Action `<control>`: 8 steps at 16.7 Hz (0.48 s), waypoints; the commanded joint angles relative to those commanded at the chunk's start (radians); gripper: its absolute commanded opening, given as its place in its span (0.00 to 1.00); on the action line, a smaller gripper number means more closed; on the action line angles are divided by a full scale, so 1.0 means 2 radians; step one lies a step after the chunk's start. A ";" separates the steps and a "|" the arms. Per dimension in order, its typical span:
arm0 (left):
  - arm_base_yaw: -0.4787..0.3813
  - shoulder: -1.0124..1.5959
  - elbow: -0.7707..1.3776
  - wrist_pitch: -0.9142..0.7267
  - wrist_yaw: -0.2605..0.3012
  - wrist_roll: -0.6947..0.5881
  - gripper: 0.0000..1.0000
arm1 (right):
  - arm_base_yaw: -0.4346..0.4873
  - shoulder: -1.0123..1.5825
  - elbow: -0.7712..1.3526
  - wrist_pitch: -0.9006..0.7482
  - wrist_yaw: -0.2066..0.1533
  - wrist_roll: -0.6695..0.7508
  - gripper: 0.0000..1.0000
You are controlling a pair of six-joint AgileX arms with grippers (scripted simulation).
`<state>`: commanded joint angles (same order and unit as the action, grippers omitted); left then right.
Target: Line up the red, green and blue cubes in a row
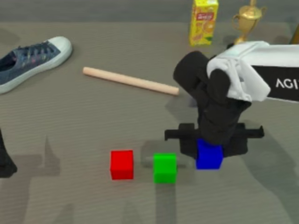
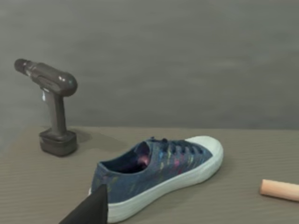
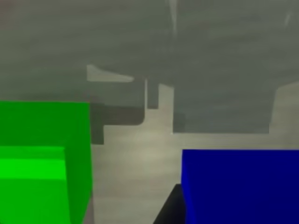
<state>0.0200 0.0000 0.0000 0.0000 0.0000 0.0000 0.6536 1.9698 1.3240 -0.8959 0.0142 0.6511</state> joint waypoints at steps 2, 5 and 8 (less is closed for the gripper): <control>0.000 0.000 0.000 0.000 0.000 0.000 1.00 | 0.001 0.013 -0.022 0.035 0.001 0.001 0.00; 0.000 0.000 0.000 0.000 0.000 0.000 1.00 | 0.002 0.021 -0.032 0.050 0.002 0.002 0.00; 0.000 0.000 0.000 0.000 0.000 0.000 1.00 | 0.002 0.021 -0.032 0.050 0.002 0.002 0.08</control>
<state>0.0200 0.0000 0.0000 0.0000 0.0000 0.0000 0.6570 2.0110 1.2599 -0.7950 0.0178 0.6548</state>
